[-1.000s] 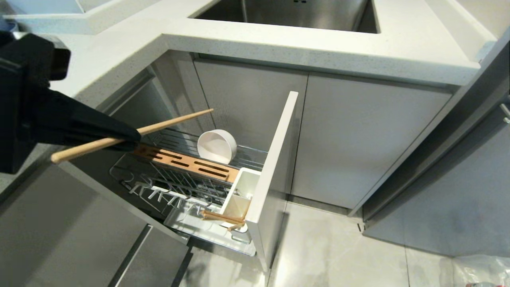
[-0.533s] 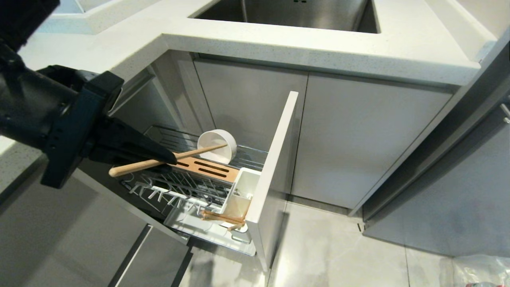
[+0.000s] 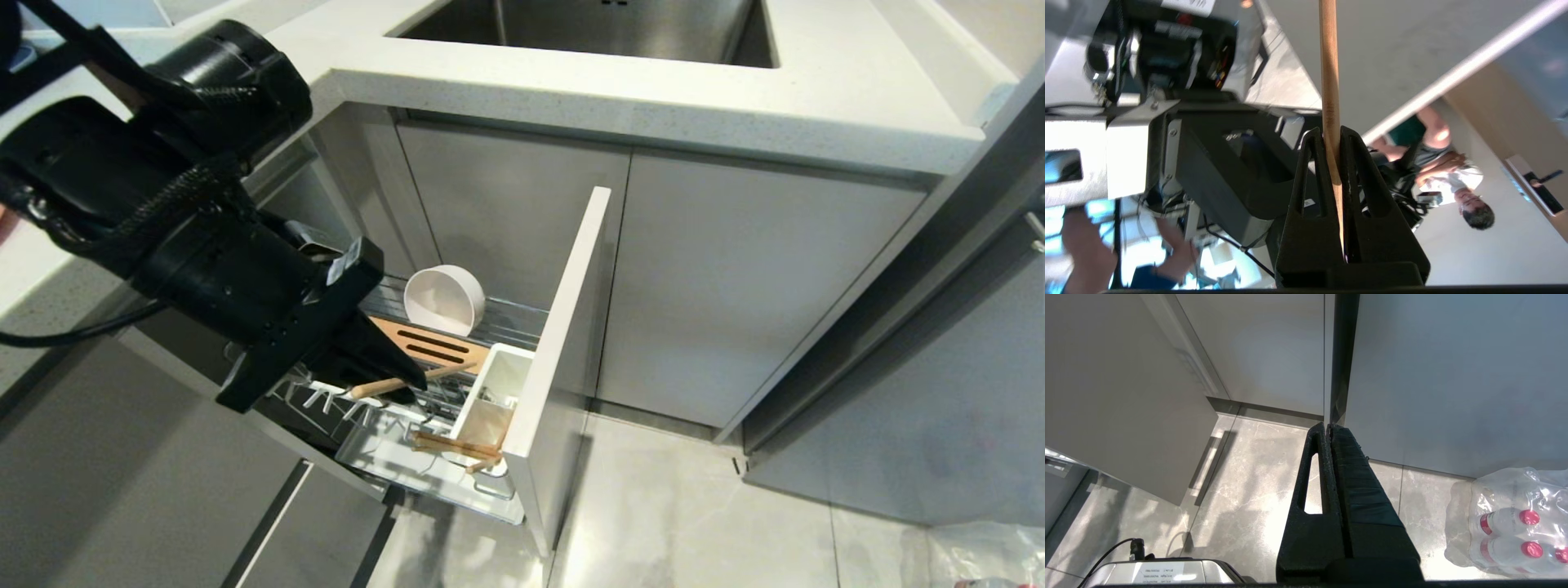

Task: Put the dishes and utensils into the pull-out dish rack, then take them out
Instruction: Pick up the chopsticks and place it in the cupboard

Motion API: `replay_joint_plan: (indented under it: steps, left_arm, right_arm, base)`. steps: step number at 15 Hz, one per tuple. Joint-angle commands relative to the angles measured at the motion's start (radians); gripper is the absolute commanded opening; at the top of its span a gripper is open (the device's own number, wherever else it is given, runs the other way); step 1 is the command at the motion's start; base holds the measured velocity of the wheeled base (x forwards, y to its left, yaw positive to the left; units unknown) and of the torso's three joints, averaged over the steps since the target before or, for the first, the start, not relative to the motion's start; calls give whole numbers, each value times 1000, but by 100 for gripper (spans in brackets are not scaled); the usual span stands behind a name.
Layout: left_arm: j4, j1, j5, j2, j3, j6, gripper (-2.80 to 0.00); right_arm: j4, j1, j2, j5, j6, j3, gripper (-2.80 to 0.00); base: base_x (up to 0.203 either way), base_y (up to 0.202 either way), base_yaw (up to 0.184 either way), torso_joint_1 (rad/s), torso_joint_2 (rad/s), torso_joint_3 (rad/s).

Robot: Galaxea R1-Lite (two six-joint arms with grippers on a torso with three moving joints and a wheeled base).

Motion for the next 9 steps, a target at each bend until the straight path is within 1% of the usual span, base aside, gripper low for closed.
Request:
replay_joint_plan:
  steps: [1,3,9]
  left_arm:
    - [12,-8,-3,40,5,-8,-280]
    - [12,-8,-2,47,14,-23,-280]
    - [23,-7,-7,79,28,-26,-280]
  right_arm:
    - [0,0,0,0,0,2,-280]
    - [0,0,0,0,0,2,-280]
    - [0,0,0,0,0,2,-280]
  base:
    - [0,0,0,0,0,0]
    - [0,0,0,0,0,0]
    - [0,0,0,0,0,0]
